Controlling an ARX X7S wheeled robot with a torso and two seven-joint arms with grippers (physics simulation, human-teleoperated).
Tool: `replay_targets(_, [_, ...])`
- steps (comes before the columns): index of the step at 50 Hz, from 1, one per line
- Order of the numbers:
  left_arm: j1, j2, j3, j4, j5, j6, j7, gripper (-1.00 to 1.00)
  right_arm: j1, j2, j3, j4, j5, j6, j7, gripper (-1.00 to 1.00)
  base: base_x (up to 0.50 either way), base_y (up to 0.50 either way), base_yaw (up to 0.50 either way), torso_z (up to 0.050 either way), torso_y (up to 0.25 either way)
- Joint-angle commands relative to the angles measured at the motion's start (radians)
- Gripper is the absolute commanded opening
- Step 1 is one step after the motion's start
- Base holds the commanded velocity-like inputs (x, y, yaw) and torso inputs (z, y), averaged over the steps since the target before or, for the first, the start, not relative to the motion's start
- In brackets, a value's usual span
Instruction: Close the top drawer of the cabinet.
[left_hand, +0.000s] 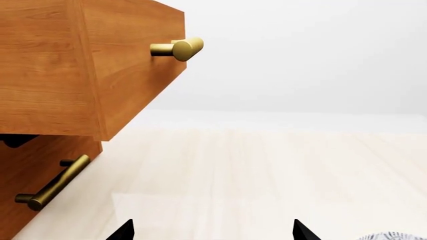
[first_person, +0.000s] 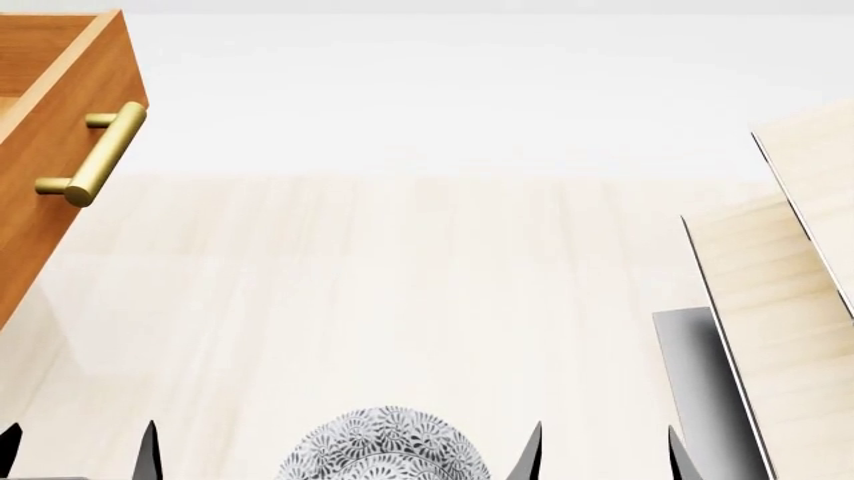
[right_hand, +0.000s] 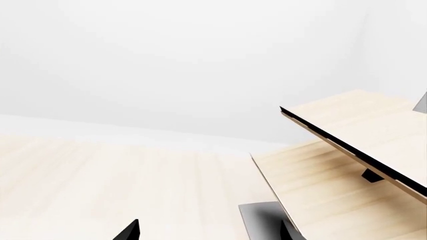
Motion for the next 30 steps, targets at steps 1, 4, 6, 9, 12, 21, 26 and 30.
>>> replay_targets(1, [0.000,-0.002,0.004,-0.005,-0.002,0.005,-0.004,1.00,-0.002,0.006,-0.007,0.006,-0.008,-0.014,0.006,1.00,0.46,0.00,0.00,0.000,0.000])
replay_targets(4, [0.002,-0.003,0.004,-0.002,-0.005,0.005,-0.005,1.00,-0.002,0.006,-0.002,0.006,0.001,-0.015,0.005,1.00,0.44,0.00,0.00,0.000,0.000])
replay_targets(6, [0.000,-0.002,0.006,-0.009,-0.004,0.008,-0.004,1.00,-0.003,0.006,-0.002,0.008,0.002,-0.016,0.006,1.00,0.00,0.00,0.00,0.000,0.000])
replay_targets(9, [-0.003,-0.003,0.007,-0.013,-0.007,0.007,-0.004,1.00,-0.003,0.007,-0.004,0.011,0.003,-0.018,0.006,1.00,0.00,0.00,0.00,0.000,0.000])
replay_targets(12, [-0.020,-0.006,0.013,-0.015,-0.009,-0.004,0.000,1.00,-0.005,0.008,-0.005,0.007,0.005,-0.016,0.007,1.00,0.00,0.00,0.00,0.000,0.000])
replay_targets(21, [-0.102,-0.018,0.040,-0.008,-0.010,-0.070,0.005,1.00,-0.003,0.008,-0.011,0.007,0.006,-0.010,0.010,1.00,0.00,0.00,0.00,0.000,0.000])
replay_targets(26, [-0.201,-0.026,0.067,-0.013,-0.013,-0.140,0.016,1.00,0.005,0.006,-0.016,0.013,0.006,-0.005,0.011,1.00,0.00,0.00,0.00,0.000,0.000])
replay_targets(30, [-0.247,-0.027,0.087,-0.021,-0.002,-0.169,0.015,1.00,0.008,0.006,-0.019,0.012,0.007,-0.002,0.013,1.00,0.00,0.00,0.00,0.000,0.000])
